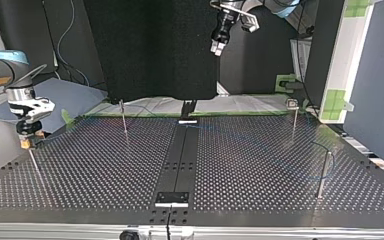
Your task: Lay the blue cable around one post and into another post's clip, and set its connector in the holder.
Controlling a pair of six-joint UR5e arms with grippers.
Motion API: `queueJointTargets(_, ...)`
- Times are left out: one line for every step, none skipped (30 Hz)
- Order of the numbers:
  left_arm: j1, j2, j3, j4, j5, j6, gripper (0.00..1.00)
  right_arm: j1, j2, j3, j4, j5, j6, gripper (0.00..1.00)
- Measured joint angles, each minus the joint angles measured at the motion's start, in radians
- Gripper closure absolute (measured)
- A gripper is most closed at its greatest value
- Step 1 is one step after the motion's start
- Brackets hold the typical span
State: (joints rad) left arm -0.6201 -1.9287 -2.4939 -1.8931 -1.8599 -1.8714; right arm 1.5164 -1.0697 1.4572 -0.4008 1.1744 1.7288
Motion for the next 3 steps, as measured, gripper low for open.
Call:
queueJointTargets(0.000, 0.000, 0.000, 0.000, 0.000, 0.000, 0.00, 0.000, 0.000, 0.000, 0.000, 0.000, 0.000, 0.02)
queueJointTargets(0.000, 0.000, 0.000, 0.000, 0.000, 0.000, 0.00, 0.000, 0.000, 0.000, 0.000, 0.000, 0.000, 0.02)
queueJointTargets(0.000, 0.000, 0.000, 0.000, 0.000, 0.000, 0.00, 0.000, 0.000, 0.000, 0.000, 0.000, 0.000, 0.02)
